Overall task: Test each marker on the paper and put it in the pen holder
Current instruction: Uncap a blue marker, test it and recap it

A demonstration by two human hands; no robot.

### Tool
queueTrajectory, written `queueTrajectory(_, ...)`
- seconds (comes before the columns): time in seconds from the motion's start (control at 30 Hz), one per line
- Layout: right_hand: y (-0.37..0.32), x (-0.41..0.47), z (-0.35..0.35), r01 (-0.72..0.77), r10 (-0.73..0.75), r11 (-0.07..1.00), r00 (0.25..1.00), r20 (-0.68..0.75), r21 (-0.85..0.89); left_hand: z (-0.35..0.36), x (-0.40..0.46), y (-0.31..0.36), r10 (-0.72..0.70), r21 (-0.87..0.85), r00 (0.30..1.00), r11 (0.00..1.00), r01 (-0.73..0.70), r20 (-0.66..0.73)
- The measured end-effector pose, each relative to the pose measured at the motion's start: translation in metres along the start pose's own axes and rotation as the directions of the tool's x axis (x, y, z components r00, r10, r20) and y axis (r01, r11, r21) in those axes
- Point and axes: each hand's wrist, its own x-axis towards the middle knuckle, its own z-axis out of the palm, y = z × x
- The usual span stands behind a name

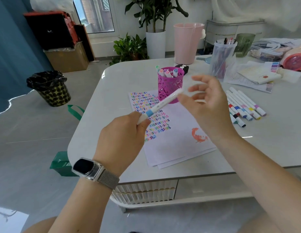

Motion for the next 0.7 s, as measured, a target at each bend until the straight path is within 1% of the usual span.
queueTrajectory(0.03,0.005,0.0,-0.002,0.139,-0.129,0.976,0.989,0.07,-0.17,0.0,-0.001,-0.003,-0.011,0.048,0.999,0.999,0.009,0.052)
queueTrajectory(0.07,0.01,0.0,-0.002,0.241,-0.197,0.929,0.965,0.175,-0.282,0.0,-0.002,-0.005,-0.02,0.08,0.994,0.997,0.011,0.11)
queueTrajectory(0.1,0.016,-0.002,0.001,0.3,-0.208,0.892,0.936,0.283,-0.338,0.0,-0.003,-0.006,-0.026,0.097,0.987,0.995,0.01,0.16)
queueTrajectory(0.13,0.022,-0.003,0.005,0.345,-0.199,0.865,0.903,0.382,-0.365,0.0,-0.004,-0.006,-0.029,0.099,0.982,0.995,0.011,0.189)
queueTrajectory(0.2,0.033,-0.007,0.014,0.464,-0.206,0.806,0.802,0.561,-0.367,-0.002,-0.004,-0.004,-0.032,0.06,0.981,0.998,0.021,0.19)
queueTrajectory(0.27,0.038,-0.008,0.018,0.526,-0.208,0.789,0.715,0.668,-0.318,-0.003,-0.004,0.0,-0.049,-0.06,0.987,0.996,0.059,0.155)
queueTrajectory(0.3,0.038,-0.007,0.019,0.534,-0.218,0.794,0.697,0.683,-0.291,-0.003,-0.004,0.002,-0.06,-0.126,0.989,0.989,0.078,0.135)
queueTrajectory(0.33,0.036,-0.005,0.019,0.54,-0.239,0.798,0.692,0.682,-0.267,-0.003,-0.004,0.004,-0.07,-0.176,0.991,0.98,0.089,0.112)
queueTrajectory(0.4,0.03,-0.004,0.017,0.51,-0.255,0.827,0.716,0.65,-0.237,-0.004,-0.003,0.008,-0.095,-0.257,0.994,0.961,0.105,0.049)
queueTrajectory(0.47,0.025,-0.001,0.015,0.389,-0.198,0.896,0.783,0.59,-0.216,-0.006,-0.001,0.009,-0.14,-0.31,0.99,0.942,0.13,-0.011)
queueTrajectory(0.53,0.024,0.007,0.014,0.272,-0.155,0.944,0.865,0.476,-0.187,-0.008,0.0,0.008,-0.152,-0.261,0.987,0.956,0.134,-0.049)
queueTrajectory(0.57,0.023,0.013,0.013,0.235,-0.158,0.96,0.902,0.401,-0.151,-0.009,-0.001,0.007,-0.14,-0.222,0.988,0.967,0.123,-0.061)
queueTrajectory(0.63,0.023,0.027,0.011,0.14,-0.141,0.99,0.963,0.23,0.023,-0.01,-0.003,0.005,-0.107,-0.177,0.991,0.98,0.091,-0.079)
queueTrajectory(0.7,0.024,0.042,0.009,-0.015,-0.004,0.965,0.997,0.075,0.26,-0.011,-0.002,0.004,-0.077,-0.164,0.993,0.984,0.061,-0.092)
